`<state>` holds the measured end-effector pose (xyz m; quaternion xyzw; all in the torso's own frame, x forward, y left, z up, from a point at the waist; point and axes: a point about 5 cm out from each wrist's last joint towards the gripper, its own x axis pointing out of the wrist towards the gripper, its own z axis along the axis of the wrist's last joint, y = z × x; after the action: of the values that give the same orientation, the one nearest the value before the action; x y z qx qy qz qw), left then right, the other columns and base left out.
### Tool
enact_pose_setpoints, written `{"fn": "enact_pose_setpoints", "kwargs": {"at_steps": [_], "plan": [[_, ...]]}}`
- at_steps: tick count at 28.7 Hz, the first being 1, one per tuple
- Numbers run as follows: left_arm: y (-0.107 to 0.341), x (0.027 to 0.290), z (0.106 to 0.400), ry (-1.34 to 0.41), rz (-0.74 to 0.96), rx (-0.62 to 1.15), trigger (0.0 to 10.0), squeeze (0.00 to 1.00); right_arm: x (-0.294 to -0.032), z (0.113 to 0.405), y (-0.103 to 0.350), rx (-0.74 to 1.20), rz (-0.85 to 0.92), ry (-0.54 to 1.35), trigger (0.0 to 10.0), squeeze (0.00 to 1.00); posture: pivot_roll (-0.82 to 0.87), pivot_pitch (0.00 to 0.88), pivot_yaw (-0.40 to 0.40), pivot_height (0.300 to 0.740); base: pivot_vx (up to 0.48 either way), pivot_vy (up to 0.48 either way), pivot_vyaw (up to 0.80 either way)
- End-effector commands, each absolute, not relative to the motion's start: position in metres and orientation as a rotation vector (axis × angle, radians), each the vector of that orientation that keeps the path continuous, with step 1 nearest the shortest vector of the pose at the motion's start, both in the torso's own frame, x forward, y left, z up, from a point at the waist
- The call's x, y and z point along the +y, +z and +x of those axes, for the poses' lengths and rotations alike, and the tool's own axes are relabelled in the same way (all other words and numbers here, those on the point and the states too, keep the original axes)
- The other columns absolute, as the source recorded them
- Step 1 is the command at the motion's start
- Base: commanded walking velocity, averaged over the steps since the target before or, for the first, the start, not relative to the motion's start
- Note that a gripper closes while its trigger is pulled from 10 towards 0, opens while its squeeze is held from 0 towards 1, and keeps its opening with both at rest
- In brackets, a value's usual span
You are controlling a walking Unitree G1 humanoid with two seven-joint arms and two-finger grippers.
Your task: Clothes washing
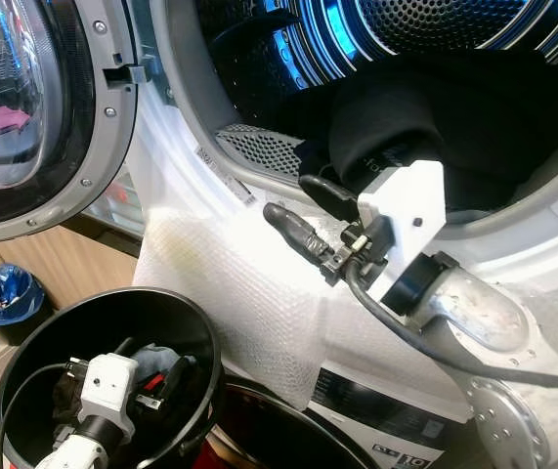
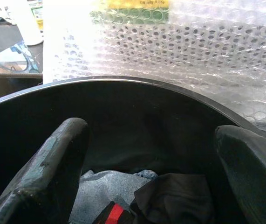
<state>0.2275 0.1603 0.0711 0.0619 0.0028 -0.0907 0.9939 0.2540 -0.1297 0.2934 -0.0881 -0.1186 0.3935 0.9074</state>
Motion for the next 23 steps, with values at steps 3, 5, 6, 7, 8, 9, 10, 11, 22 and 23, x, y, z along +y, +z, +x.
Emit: {"fn": "enact_pose_setpoints", "kwargs": {"at_steps": [3, 5, 6, 7, 8, 9, 10, 11, 22, 23], "plan": [[0.068, 0.161, 0.226, -0.181, 0.126, 0.022, 10.0, 0.0, -0.128, 0.255, 0.299, -0.272, -0.207, 0.817, 0.0, 0.0, -0.07, 0.059, -0.03, 0.74, 0.0, 0.0, 0.0], [0.067, 0.161, 0.226, -0.182, 0.127, 0.022, 10.0, 0.0, -0.128, 0.256, 0.3, -0.275, -0.212, 0.815, 0.0, 0.0, -0.07, 0.048, -0.029, 0.74, 0.0, 0.0, 0.0], [0.067, 0.161, 0.226, -0.182, 0.127, 0.022, 10.0, 0.0, -0.128, 0.256, 0.3, -0.275, -0.212, 0.815, 0.0, 0.0, -0.07, 0.048, -0.029, 0.74, 0.0, 0.0, 0.0], [0.067, 0.161, 0.226, -0.184, 0.128, 0.022, 10.0, 0.0, -0.128, 0.256, 0.3, -0.275, -0.217, 0.813, 0.0, 0.0, -0.07, 0.043, -0.027, 0.74, 0.0, 0.0, 0.0], [0.067, 0.161, 0.226, -0.186, 0.128, 0.022, 10.0, 0.0, -0.128, 0.257, 0.3, -0.275, -0.22, 0.811, 0.0, 0.0, -0.07, 0.038, -0.028, 0.74, 0.0, 0.0, 0.0], [0.067, 0.161, 0.226, -0.188, 0.129, 0.022, 10.0, 0.0, -0.128, 0.257, 0.3, -0.273, -0.224, 0.809, 0.0, 0.0, -0.07, 0.032, -0.027, 0.74, 0.0, 0.0, 0.0], [0.067, 0.161, 0.226, -0.188, 0.129, 0.022, 10.0, 0.0, -0.128, 0.257, 0.3, -0.273, -0.224, 0.809, 0.0, 0.0, -0.07, 0.032, -0.027, 0.74, 0.0, 0.0, 0.0], [0.067, 0.161, 0.226, -0.189, 0.13, 0.021, 10.0, 0.0, -0.128, 0.258, 0.3, -0.27, -0.232, 0.806, 0.0, 0.0, -0.07, 0.028, -0.026, 0.74, 0.0, 0.0, 0.0], [0.065, 0.161, 0.225, -0.207, 0.133, 0.026, 10.0, 0.0, -0.131, 0.273, 0.297, -0.237, -0.321, 0.744, 0.0, 0.0, -0.06, 0.0, -0.02, 0.74, 0.0, 0.0, 0.0], [0.065, 0.161, 0.224, -0.208, 0.133, 0.026, 10.0, 0.0, -0.131, 0.273, 0.297, -0.235, -0.325, 0.742, 0.0, 0.0, -0.06, 0.0, -0.02, 0.74, 0.0, 0.0, 0.0]]}}
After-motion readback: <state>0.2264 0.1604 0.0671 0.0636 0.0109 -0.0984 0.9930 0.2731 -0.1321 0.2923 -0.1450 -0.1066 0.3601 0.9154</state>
